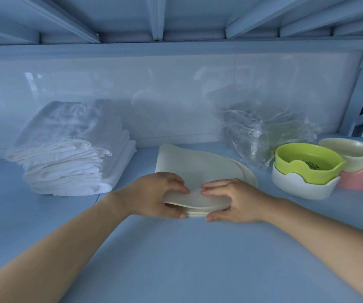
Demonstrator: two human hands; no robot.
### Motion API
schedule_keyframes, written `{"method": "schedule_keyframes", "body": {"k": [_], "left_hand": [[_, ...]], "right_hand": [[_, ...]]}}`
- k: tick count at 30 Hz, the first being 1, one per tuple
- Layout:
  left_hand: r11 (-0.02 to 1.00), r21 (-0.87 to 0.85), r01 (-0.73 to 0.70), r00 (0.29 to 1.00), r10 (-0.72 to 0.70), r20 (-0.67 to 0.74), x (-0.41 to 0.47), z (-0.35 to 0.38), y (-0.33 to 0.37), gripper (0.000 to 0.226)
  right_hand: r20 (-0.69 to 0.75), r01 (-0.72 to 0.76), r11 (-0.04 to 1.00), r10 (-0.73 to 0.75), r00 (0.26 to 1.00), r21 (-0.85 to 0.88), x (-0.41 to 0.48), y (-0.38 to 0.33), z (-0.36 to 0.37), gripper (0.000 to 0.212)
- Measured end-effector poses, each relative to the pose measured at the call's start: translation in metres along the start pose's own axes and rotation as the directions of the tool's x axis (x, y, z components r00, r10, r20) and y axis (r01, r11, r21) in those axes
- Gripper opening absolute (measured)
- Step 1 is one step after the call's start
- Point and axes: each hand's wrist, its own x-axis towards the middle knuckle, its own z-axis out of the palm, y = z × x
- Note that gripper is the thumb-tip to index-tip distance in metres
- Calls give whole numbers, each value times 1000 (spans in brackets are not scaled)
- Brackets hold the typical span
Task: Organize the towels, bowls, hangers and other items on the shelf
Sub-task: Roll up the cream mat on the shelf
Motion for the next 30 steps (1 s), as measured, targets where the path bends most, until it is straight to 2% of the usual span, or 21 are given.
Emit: {"method": "schedule_keyframes", "body": {"k": [3,7,10,14,17,19,23,27,30], "left_hand": [[988,143,-61,992,76,-100,1,3,6,53],[957,266,-115,979,156,-135,4,10,13,39],[980,186,-74,973,112,-201,5,14,9,47],[997,40,-70,965,78,-250,7,18,9,43],[999,-41,-31,967,20,-253,10,26,10,41],[995,-100,-1,968,-24,-251,12,31,10,42],[997,-53,62,982,-70,-173,16,36,10,59],[989,-60,134,981,-141,-135,26,34,13,71],[984,-28,176,976,-178,-123,47,30,13,73]], "right_hand": [[-57,9,1000,-8,998,24,0,3,-2,67],[-154,76,997,-72,985,18,1,-3,0,45],[-171,113,992,-120,978,-52,3,-3,-1,40],[-206,-7,999,-4,979,-54,4,11,-3,32],[-173,-16,996,1,985,-86,8,12,-3,21],[-151,-29,990,8,989,-139,10,14,-5,26],[-121,-94,963,65,991,-253,19,22,-10,61],[-134,-108,934,65,989,-342,33,30,-18,57],[-198,-172,930,111,974,-324,45,39,-26,58]]}}
